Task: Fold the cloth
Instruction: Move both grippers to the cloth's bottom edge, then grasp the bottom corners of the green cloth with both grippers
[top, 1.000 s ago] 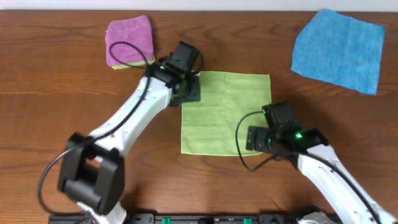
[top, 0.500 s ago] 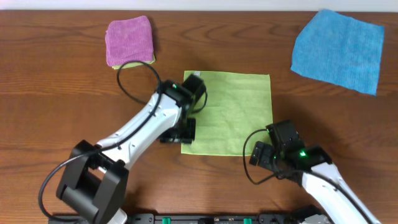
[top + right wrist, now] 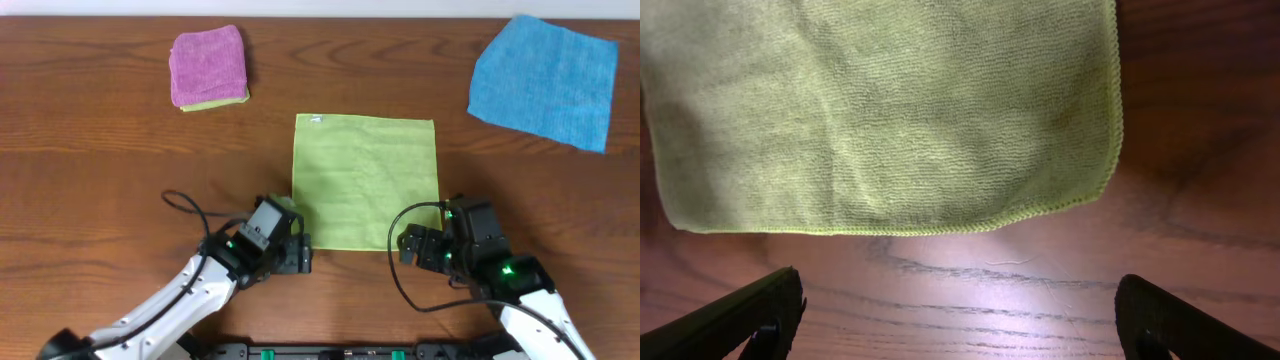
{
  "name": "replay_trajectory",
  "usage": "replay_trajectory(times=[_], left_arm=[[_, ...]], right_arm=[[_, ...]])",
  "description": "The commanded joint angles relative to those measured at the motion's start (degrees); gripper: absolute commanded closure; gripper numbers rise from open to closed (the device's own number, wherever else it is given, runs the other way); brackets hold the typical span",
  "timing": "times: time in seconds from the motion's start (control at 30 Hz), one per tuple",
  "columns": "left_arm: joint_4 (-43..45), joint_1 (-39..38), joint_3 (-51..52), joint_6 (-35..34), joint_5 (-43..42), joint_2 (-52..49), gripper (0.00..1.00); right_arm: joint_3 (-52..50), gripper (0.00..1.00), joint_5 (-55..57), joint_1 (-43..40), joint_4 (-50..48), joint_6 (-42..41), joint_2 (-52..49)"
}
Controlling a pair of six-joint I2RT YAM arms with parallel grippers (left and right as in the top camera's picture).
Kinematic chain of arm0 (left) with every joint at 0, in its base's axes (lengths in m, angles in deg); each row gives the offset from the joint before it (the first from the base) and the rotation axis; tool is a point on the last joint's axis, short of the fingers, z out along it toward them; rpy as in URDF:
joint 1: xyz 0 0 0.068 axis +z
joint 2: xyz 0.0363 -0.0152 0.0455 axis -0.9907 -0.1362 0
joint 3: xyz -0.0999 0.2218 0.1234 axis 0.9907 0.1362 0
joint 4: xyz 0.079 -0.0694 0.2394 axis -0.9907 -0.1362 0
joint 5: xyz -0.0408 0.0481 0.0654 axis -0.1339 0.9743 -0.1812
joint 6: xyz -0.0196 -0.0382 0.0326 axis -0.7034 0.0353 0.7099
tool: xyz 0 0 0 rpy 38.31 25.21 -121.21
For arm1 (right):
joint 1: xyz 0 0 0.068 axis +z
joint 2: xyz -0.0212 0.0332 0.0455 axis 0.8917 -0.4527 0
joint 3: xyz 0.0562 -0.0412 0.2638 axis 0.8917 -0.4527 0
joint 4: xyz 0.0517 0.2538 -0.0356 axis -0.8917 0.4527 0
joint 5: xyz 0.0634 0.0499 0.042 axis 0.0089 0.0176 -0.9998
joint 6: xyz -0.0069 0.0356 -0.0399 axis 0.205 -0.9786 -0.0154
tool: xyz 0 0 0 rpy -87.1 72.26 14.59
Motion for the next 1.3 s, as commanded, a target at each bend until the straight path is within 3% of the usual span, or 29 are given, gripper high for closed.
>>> replay_trajectory(times=[0.0, 0.4, 0.67, 0.77, 0.83, 0.9, 1.27], left_arm=[[4.3, -0.1, 2.7, -2.1, 1.2, -2.0, 0.17], [18.1, -0.1, 2.8, -3.0, 3.0, -12.2, 0.17], [18.5, -0.1, 2.8, -5.5, 0.2, -15.0, 0.16], [18.1, -0.1, 2.8, -5.6, -0.5, -15.0, 0.21], [18.1, -0.1, 2.8, -5.7, -1.0, -15.0, 0.29], [17.7, -0.1, 2.8, -5.7, -3.0, -15.0, 0.28], [14.7, -0.1, 2.8, -7.3, -4.8, -15.0, 0.26]], right_arm=[[-0.3, 0.01, -2.3, -2.1, -0.3, 1.9, 0.3], [-0.3, 0.01, -5.7, -6.6, -1.1, 5.5, 0.3], [-0.3, 0.01, -5.8, -6.6, -1.0, 5.7, 0.3], [-0.3, 0.01, -4.0, -6.6, 0.4, 5.4, 0.3], [-0.3, 0.02, -0.3, -6.6, 2.3, 2.9, 0.3], [-0.3, 0.02, 4.2, -6.6, 4.6, -0.5, 0.3], [-0.3, 0.01, 6.9, -6.6, 4.3, -0.6, 0.3]])
